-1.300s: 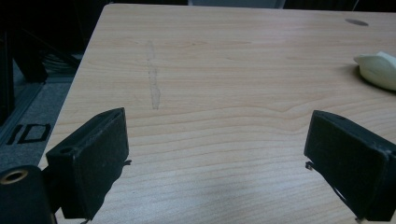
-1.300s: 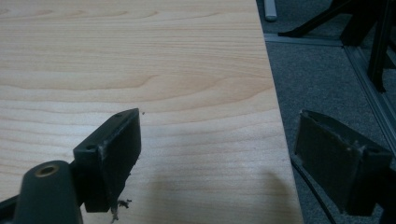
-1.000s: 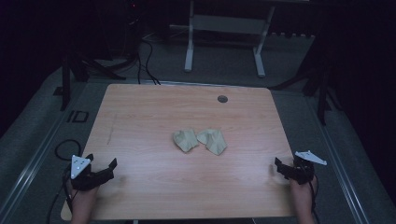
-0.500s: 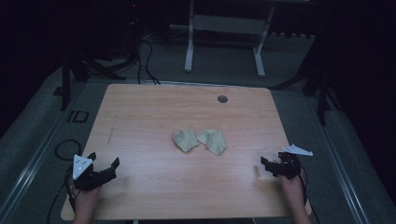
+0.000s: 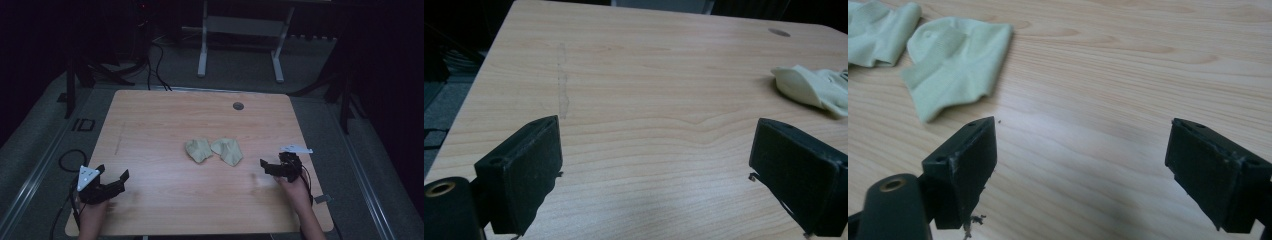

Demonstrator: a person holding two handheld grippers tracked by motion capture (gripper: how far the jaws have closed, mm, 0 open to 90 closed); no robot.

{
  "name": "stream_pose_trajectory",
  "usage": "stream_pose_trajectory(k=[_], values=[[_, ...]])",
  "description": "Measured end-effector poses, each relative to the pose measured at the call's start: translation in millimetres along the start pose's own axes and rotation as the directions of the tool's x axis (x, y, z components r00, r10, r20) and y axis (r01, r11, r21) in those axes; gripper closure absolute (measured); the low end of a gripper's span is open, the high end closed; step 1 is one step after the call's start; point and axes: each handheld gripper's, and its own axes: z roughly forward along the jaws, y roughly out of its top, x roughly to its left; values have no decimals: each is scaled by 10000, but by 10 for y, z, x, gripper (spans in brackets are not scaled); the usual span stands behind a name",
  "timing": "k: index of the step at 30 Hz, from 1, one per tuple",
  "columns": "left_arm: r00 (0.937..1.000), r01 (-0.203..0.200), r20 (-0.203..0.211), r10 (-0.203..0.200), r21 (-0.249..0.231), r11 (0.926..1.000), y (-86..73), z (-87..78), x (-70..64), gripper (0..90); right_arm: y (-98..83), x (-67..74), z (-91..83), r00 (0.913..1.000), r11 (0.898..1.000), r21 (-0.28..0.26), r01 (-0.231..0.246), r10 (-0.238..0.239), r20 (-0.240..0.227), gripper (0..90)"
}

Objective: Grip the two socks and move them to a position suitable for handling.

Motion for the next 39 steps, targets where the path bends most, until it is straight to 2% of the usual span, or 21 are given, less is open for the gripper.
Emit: stream_pose_trajectory(k=[2, 4, 6, 8, 9, 10, 12, 15, 17, 20, 23, 30, 33, 34, 35, 37, 39], values=[[10000, 3, -30, -3, -93, 10000, 4, -8, -3, 67, 75, 95, 101, 9990, 9998, 87, 181, -177, -403, 132], [9999, -29, 126, 29, -43, 10000, 11, -10, -15, 67, 131, 171, 171, 9974, 9994, 168, 310, -298, -659, 145], [9997, 2, 257, -3, 21, 10000, 18, -15, -19, 72, 160, 210, 207, 9966, 9992, 224, 329, -311, -764, 154], [9991, 128, 396, -131, 69, 9999, 29, -24, -27, 74, 216, 288, 267, 9954, 9988, 286, 391, -364, -891, 221], [9990, 139, 429, -144, 116, 9998, 33, -27, -29, 74, 244, 328, 301, 9943, 9987, 325, 401, -366, -1000, 226], [9990, 116, 424, -121, 116, 9999, 32, -26, -33, 74, 301, 419, 373, 9924, 9976, 324, 615, -577, -1087, 230], [9993, -93, 352, 85, 229, 9997, 22, -18, -44, 74, 361, 509, 433, 9903, 9963, 304, 805, -764, -1158, 274], [9994, -111, 336, 102, 270, 9996, 17, -14, -49, 74, 418, 584, 494, 9889, 9953, 293, 925, -884, -1198, 313], [9993, -205, 331, 194, 334, 9992, 13, -8, -49, 74, 503, 680, 609, 9862, 9939, 421, 1017, -952, -1356, 335], [9992, -209, 335, 197, 371, 9991, 12, -4, -47, 74, 543, 724, 671, 9860, 9936, 460, 1036, -965, -1359, 335], [9991, -214, 366, 198, 432, 9988, 10, 0, -46, 74, 626, 807, 811, 9851, 9921, 602, 1103, -1011, -1391, 335], [9989, -264, 393, 245, 489, 9985, 5, 7, -48, 74, 681, 916, 1043, 9852, 9847, 1003, 1428, -1317, -1099, 340], [9989, -260, 415, 240, 479, 9985, 5, 5, -43, 74, 661, 942, 1137, 9810, 9744, 1299, 1837, -1733, -873, 396], [9988, -267, 425, 248, 464, 9986, 4, 4, -42, 74, 645, 950, 1147, 9779, 9710, 1251, 2040, -1962, -717, 415], [9988, -263, 428, 244, 453, 9986, 4, 3, -41, 74, 637, 954, 1145, 9757, 9689, 1201, 2165, -2105, -607, 438], [9988, -226, 453, 204, 491, 9985, 0, 9, -35, 74, 644, 943, 1128, 9785, 9705, 1258, 2059, -2029, -359, 592], [9987, -136, 493, 110, 528, 9985, -2, 12, -30, 74, 646, 935, 1120, 9773, 9691, 1267, 2118, -2107, -226, 699]])
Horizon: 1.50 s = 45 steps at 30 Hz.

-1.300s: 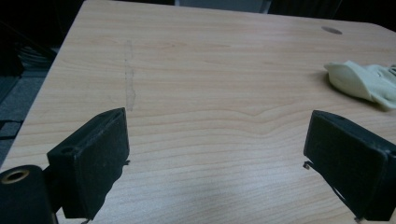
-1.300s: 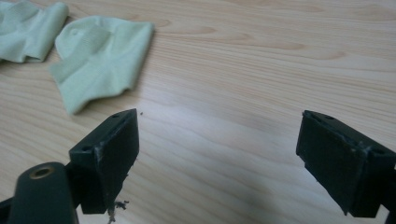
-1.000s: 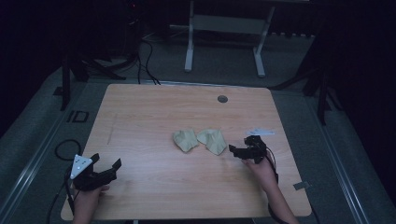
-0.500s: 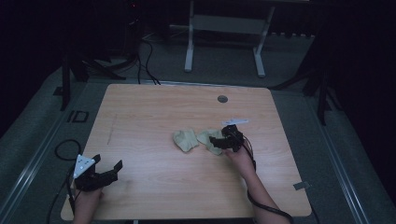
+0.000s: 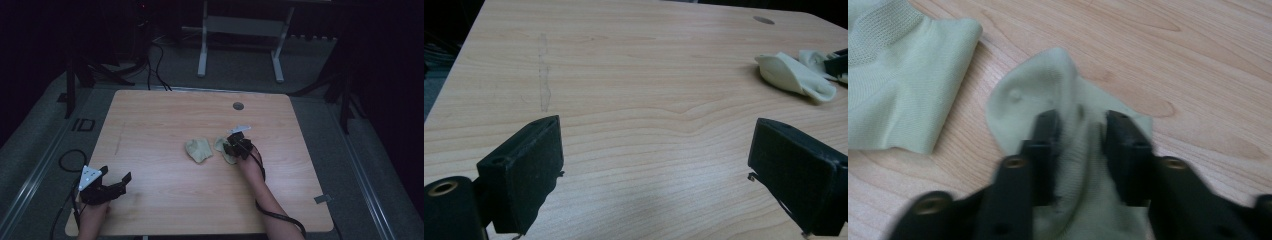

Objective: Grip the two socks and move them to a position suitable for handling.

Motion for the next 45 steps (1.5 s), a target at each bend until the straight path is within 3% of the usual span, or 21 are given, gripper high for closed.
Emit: stream_pose_trajectory(k=[2, 9, 12, 18, 31, 37, 45], values=[[10000, 16, 16, -16, 0, 10000, 0, -2, -4, 74, 7, 4, -5, 9999, 9999, 68, 138, -139, 98, 778], [10000, 54, 53, -54, 17, 10000, -2, 5, -10, 74, 48, 29, -114, 9997, 9997, 68, 233, -232, -80, 804], [10000, 5, 69, -6, 50, 10000, -2, 14, -19, 74, 90, 63, -286, 9991, 9991, -127, 399, -401, -161, 805], [9999, -16, 111, 16, 27, 10000, 0, 24, -33, 74, 106, 125, -533, 9984, 9988, -416, 254, -274, -487, 805], [9993, -165, 343, 165, 3, 9999, 13, 27, -79, 74, 8, 488, -1002, 9862, 9925, -819, 910, -1012, -1308, 804], [9977, -328, 586, 328, -15, 9995, 19, 33, -136, 74, -158, 691, -1037, 9790, 9917, -573, 1153, -1232, -1625, 804], [9924, -757, 979, 743, 103, 9971, 8, 69, -284, 74, -454, 936, -864, 9665, 9913, 40, 1312, -1270, -2232, 802]])
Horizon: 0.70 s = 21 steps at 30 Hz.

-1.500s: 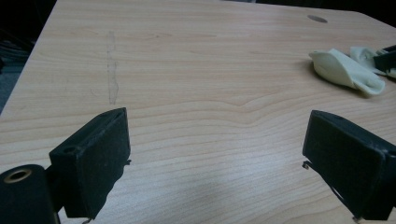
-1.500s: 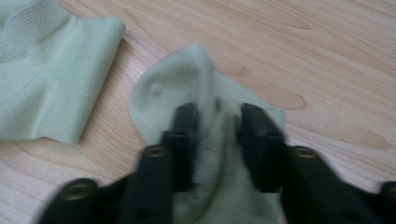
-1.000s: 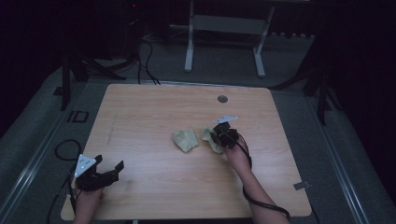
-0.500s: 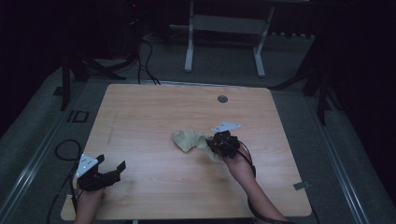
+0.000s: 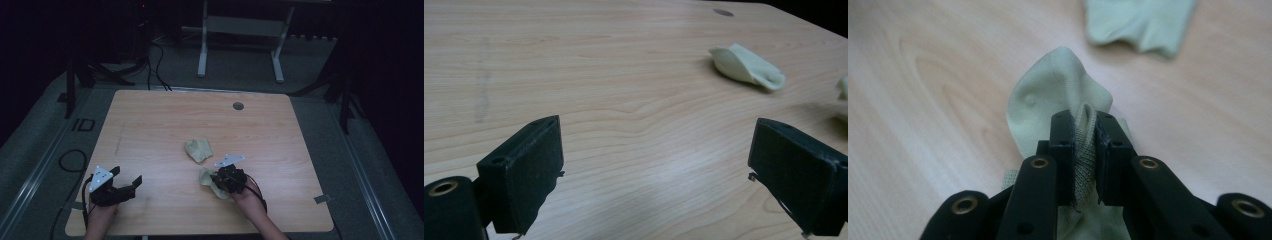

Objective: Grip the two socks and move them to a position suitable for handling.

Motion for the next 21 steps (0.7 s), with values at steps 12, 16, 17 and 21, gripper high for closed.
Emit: stream_pose_trajectory(k=[12, 16, 17, 21], values=[[9970, -465, 625, 463, 16, 9989, 12, 56, -176, 74, -108, 209, 223, 9990, 9986, 513, 162, -141, -422, 601], [9935, -625, 956, 611, 111, 9980, 21, 86, -266, 73, -130, 352, 251, 9964, 9959, 389, 811, -819, 208, 474], [9922, -727, 1026, 703, 199, 9972, 26, 95, -293, 73, -132, 360, 259, 9968, 9964, 343, 773, -778, 157, 439], [9842, -976, 1524, 896, 455, 9942, 61, 125, -400, 74, -113, 360, 266, 9978, 9970, 404, 658, -653, -144, 334]])
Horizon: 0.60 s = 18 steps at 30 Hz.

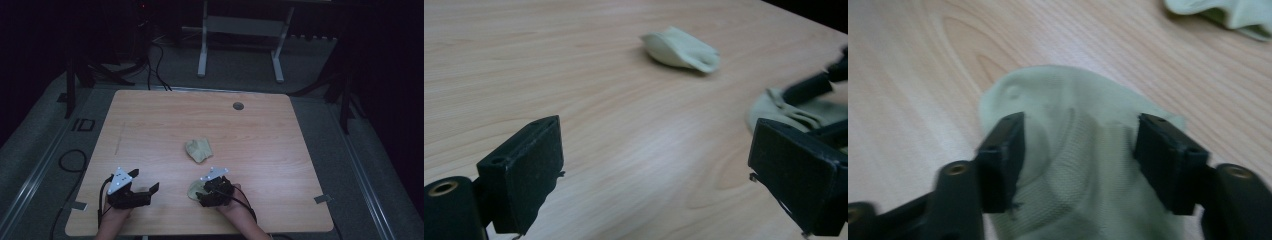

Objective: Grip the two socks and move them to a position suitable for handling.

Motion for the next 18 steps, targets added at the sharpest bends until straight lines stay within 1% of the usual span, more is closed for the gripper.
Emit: stream_pose_trajectory(k=[1, 2, 3, 4, 5, 6, 7, 8, 9, 10, 11, 12, 13, 14, 15, 16, 17, 18], values=[[9996, -89, 284, 89, 7, 10000, 15, 14, -35, 74, 8, -11, -15, 10000, 10000, -31, -65, 65, -41, 306], [9976, -244, 648, 246, -43, 9997, 36, 34, -80, 74, 17, -29, -46, 9998, 9997, -185, -186, 186, -2, 292], [9960, -361, 821, 359, 18, 9993, 51, 51, -114, 86, 32, -50, -99, 9995, 9987, -398, -316, 319, 74, 288], [9935, -502, 1030, 490, 96, 9987, 72, 75, -166, 109, 42, -65, -137, 9993, 9979, -542, -363, 369, 109, 297], [9892, -640, 1323, 627, 60, 9979, 87, 96, -219, 151, 54, -92, -183, 9990, 9972, -606, -438, 441, 35, 341], [9841, -784, 1608, 753, 133, 9968, 107, 122, -275, 171, 78, -128, -222, 9979, 9967, -516, -622, 610, -236, 329], [9758, -978, 1981, 921, 191, 9950, 125, 155, -331, 233, 93, -158, -263, 9964, 9956, -599, -715, 685, -506, 354], [9647, -1219, 2389, 1109, 320, 9920, 144, 203, -403, 294, 105, -165, -304, 9968, 9957, -632, -673, 643, -484, 367], [9590, -1343, 2564, 1204, 375, 9902, 152, 236, -450, 351, 112, -162, -354, 9981, 9959, -748, -503, 475, -389, 401], [9477, -1568, 2894, 1348, 538, 9862, 160, 284, -508, 427, 115, -162, -384, 9983, 9957, -833, -412, 375, -448, 402], [9374, -1799, 3151, 1482, 739, 9809, 167, 335, -564, 474, 116, -157, -417, 9977, 9948, -944, -380, 324, -603, 400], [9282, -1957, 3377, 1564, 854, 9769, 168, 387, -612, 503, 119, -148, -441, 9967, 9950, -929, -353, 282, -767, 401], [9234, -2048, 3520, 1531, 1145, 9721, 173, 457, -666, 578, 117, -136, -454, 9967, 9955, -923, -197, 122, -804, 419], [9220, -2147, 3526, 1598, 1224, 9690, 176, 495, -695, 610, 110, -117, -457, 9968, 9958, -909, -72, 0, -798, 467], [9163, -2253, 3671, 1602, 1415, 9640, 182, 548, -721, 657, 105, -108, -450, 9965, 9964, -847, -34, -37, -838, 497], [9116, -2472, 3739, 1707, 1669, 9545, 192, 611, -748, 689, 96, -100, -425, 9951, 9976, -693, -6, -62, -983, 525], [9100, -2593, 3747, 1772, 1812, 9486, 197, 645, -761, 717, 79, -87, -386, 9949, 9984, -570, 1, -58, -1004, 549], [9050, -2715, 3861, 1787, 2008, 9413, 204, 689, -768, 760, 69, -75, -361, 9953, 9987, -512, 54, -103, -967, 561]])
